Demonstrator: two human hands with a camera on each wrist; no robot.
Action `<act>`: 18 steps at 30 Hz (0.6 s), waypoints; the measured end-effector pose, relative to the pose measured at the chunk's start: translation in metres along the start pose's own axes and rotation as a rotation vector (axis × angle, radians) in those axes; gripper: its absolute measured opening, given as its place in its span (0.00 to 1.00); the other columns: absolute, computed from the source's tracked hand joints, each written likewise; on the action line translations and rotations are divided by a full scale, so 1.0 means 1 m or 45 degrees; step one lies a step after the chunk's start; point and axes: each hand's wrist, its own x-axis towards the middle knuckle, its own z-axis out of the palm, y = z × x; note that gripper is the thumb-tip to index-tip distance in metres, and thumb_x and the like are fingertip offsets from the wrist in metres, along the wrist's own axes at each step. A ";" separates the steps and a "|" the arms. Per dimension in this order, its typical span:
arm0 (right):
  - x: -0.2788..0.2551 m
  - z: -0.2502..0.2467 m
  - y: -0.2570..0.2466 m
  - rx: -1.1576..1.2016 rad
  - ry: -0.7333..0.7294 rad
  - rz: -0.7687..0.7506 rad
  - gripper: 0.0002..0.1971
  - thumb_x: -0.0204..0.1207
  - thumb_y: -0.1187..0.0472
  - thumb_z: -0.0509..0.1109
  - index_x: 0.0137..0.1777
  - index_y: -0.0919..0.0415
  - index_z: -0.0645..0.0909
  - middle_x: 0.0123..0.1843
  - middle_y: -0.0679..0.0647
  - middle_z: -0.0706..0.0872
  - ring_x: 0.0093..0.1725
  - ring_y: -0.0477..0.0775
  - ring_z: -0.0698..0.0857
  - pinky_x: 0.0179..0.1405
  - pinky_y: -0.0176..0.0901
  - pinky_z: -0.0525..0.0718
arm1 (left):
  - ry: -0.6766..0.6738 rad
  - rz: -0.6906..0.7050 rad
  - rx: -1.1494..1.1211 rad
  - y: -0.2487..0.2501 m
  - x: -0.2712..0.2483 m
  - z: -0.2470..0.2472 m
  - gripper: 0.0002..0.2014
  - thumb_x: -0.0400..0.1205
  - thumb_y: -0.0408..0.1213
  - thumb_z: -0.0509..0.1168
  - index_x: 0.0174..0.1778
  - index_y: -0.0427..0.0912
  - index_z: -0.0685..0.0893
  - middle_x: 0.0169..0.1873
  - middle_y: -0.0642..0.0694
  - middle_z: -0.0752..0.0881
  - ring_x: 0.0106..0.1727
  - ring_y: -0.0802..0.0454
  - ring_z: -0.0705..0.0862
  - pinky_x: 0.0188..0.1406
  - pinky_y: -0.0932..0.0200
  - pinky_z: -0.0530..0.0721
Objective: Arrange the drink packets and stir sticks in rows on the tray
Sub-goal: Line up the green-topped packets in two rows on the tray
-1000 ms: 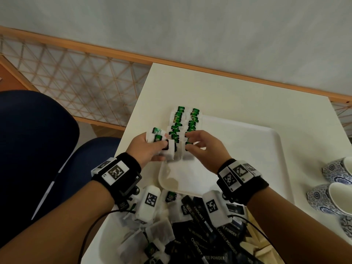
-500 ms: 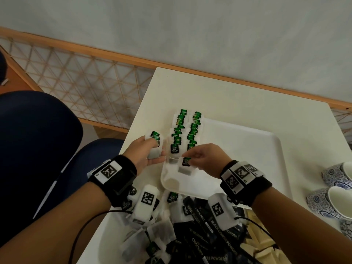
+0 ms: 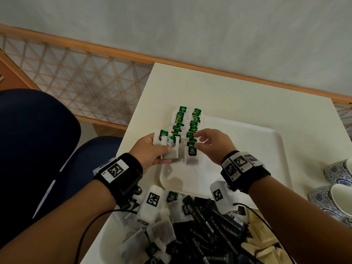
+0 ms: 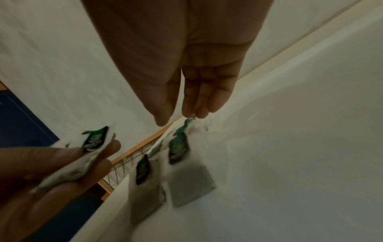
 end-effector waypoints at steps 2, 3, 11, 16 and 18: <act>-0.005 -0.001 -0.007 0.081 0.073 -0.067 0.10 0.77 0.53 0.70 0.57 0.47 0.84 0.49 0.45 0.85 0.45 0.42 0.82 0.43 0.31 0.77 | -0.016 0.023 -0.011 -0.002 -0.001 0.004 0.14 0.75 0.17 0.68 0.50 0.40 0.83 0.42 0.41 0.90 0.37 0.49 0.90 0.30 0.56 0.89; -0.007 0.000 -0.013 0.147 0.073 -0.091 0.09 0.77 0.52 0.70 0.56 0.47 0.84 0.48 0.44 0.86 0.44 0.40 0.83 0.41 0.26 0.76 | -0.029 0.037 -0.007 -0.002 -0.002 0.005 0.15 0.75 0.17 0.68 0.52 0.39 0.83 0.43 0.41 0.90 0.38 0.49 0.90 0.32 0.55 0.89; -0.015 0.009 -0.045 0.261 -0.137 -0.142 0.15 0.75 0.60 0.74 0.61 0.50 0.84 0.37 0.46 0.85 0.34 0.36 0.80 0.38 0.20 0.75 | -0.044 0.080 0.151 -0.003 -0.006 0.000 0.12 0.76 0.25 0.71 0.52 0.42 0.83 0.40 0.44 0.89 0.36 0.51 0.88 0.35 0.56 0.89; -0.017 0.019 -0.045 0.195 -0.347 -0.114 0.11 0.74 0.63 0.74 0.57 0.54 0.88 0.35 0.38 0.84 0.29 0.26 0.80 0.33 0.16 0.74 | 0.190 0.091 0.046 0.001 -0.006 -0.023 0.04 0.84 0.34 0.63 0.46 0.38 0.81 0.42 0.38 0.87 0.37 0.45 0.88 0.34 0.57 0.90; -0.014 0.025 -0.047 0.121 -0.443 -0.110 0.11 0.75 0.62 0.73 0.56 0.53 0.88 0.34 0.39 0.85 0.29 0.30 0.81 0.32 0.18 0.75 | 0.243 0.109 -0.004 0.004 -0.006 -0.034 0.05 0.85 0.34 0.62 0.46 0.39 0.81 0.45 0.36 0.87 0.41 0.43 0.88 0.38 0.56 0.90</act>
